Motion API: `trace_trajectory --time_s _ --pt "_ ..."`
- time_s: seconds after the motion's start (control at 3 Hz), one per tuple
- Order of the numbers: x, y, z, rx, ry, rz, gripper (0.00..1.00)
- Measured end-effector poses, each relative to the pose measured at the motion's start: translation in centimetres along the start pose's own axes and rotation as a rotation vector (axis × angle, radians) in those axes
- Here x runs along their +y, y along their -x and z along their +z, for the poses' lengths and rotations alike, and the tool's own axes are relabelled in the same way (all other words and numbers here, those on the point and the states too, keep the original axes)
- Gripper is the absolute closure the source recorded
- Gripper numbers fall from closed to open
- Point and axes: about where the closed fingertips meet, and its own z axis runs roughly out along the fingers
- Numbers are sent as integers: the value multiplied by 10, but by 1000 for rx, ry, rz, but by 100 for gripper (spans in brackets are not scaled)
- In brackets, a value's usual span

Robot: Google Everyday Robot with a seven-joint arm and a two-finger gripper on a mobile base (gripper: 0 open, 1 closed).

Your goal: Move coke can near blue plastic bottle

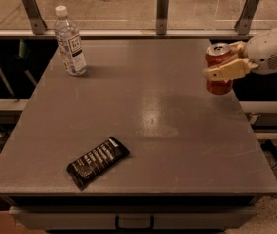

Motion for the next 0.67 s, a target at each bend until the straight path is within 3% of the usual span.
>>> trace_trajectory --time_s 0.33,0.67 --pt "3 12 15 -51 18 9 100" --pt "7 51 55 -145 70 -8 100"
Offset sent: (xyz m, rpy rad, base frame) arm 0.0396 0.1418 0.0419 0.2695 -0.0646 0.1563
